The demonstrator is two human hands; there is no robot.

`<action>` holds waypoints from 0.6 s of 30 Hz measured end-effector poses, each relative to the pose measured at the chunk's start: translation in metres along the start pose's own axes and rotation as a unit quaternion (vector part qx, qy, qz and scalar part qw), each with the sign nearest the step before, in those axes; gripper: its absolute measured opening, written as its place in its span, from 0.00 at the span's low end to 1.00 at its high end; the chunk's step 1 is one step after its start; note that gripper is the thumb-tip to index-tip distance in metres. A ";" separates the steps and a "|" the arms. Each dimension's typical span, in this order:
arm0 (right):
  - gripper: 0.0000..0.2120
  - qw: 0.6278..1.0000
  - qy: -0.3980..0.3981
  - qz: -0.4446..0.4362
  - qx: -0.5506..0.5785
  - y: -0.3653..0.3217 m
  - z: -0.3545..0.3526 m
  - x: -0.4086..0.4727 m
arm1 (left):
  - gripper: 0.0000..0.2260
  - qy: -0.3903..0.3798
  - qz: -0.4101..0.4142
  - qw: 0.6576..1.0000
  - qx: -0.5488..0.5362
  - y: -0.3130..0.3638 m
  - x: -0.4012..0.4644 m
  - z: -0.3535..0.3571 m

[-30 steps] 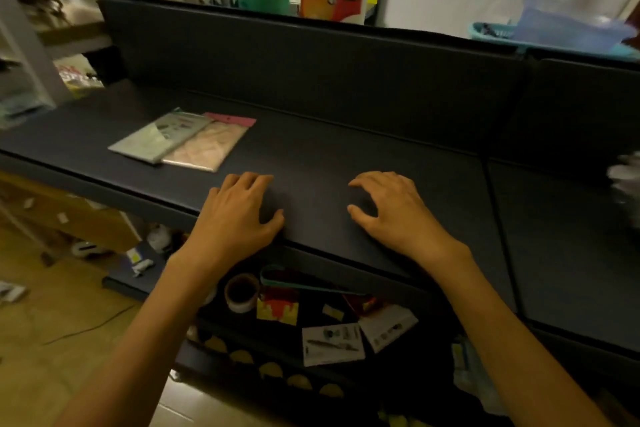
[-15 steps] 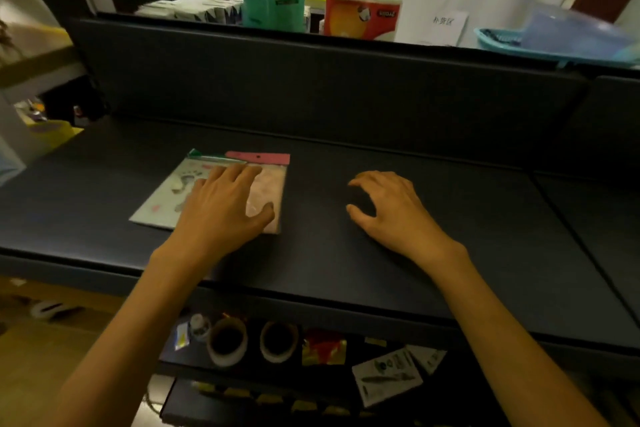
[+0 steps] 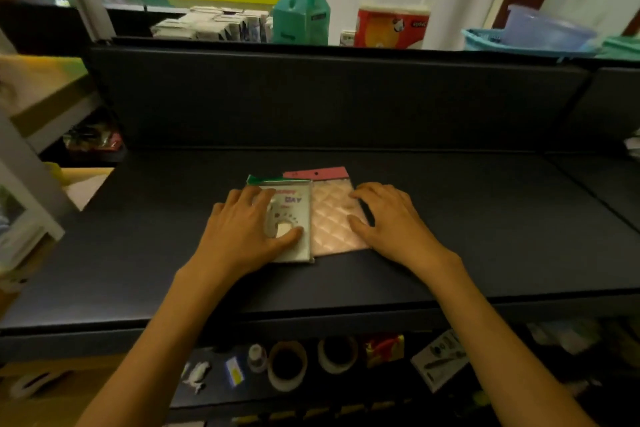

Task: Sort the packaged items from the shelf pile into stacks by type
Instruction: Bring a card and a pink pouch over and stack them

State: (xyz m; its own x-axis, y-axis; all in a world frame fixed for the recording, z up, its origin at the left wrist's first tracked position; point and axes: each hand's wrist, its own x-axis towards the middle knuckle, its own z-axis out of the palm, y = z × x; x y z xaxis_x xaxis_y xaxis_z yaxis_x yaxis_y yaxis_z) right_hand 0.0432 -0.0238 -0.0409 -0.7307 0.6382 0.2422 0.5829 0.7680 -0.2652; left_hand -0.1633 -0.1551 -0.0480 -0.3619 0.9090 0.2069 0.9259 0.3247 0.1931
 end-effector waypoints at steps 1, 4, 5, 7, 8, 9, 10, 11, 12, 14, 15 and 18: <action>0.21 1.000 0.001 0.009 0.004 -0.005 0.003 -0.001 | 0.40 -0.002 0.000 1.000 0.001 -0.003 0.001 0.001; 0.29 0.998 -0.012 0.057 0.012 -0.017 0.012 -0.005 | 0.46 -0.024 -0.024 0.999 0.002 -0.010 0.001 0.005; 0.33 0.997 -0.019 0.076 0.012 -0.020 0.015 -0.006 | 0.49 -0.030 -0.038 0.999 0.000 -0.011 0.000 0.007; 0.43 0.993 -0.039 0.109 0.005 -0.026 0.021 -0.007 | 0.51 -0.022 -0.052 0.998 -0.016 -0.013 -0.001 0.010; 0.47 0.991 -0.049 0.126 0.008 -0.028 0.024 -0.007 | 0.50 -0.012 -0.051 0.998 -0.029 -0.014 -0.001 0.012; 0.51 0.988 -0.054 0.143 0.018 -0.031 0.026 -0.006 | 0.49 -0.003 -0.049 0.998 -0.045 -0.014 -0.001 0.013; 0.53 0.986 -0.054 0.156 0.030 -0.032 0.027 -0.005 | 0.48 0.005 -0.048 0.997 -0.065 -0.014 -0.001 0.014; 0.54 0.984 -0.053 0.164 0.038 -0.033 0.028 -0.004 | 0.48 0.014 -0.049 0.995 -0.088 -0.015 0.000 0.013; 0.55 0.984 -0.052 0.167 0.043 -0.034 0.028 -0.003 | 0.48 0.024 -0.049 0.992 -0.115 -0.016 0.000 0.013; 0.54 0.983 -0.048 0.170 0.055 -0.034 0.028 -0.004 | 0.47 0.044 -0.042 0.982 -0.179 -0.019 0.000 0.012; 0.54 0.982 -0.045 0.172 0.062 -0.034 0.028 -0.004 | 0.47 0.055 -0.036 0.975 -0.212 -0.020 0.000 0.011; 0.60 0.977 -0.048 0.192 0.076 -0.040 0.029 -0.006 | 0.44 0.085 -0.042 0.955 -0.280 -0.028 0.000 0.007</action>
State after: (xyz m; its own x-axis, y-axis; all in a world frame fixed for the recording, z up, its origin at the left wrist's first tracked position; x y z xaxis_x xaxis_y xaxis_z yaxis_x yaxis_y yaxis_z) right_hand 0.0135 -0.0598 -0.0590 -0.5018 0.8649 0.0115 0.7669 0.4510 -0.4565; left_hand -0.1886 -0.1624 -0.0602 -0.4882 0.8152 0.3116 0.7071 0.1602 0.6888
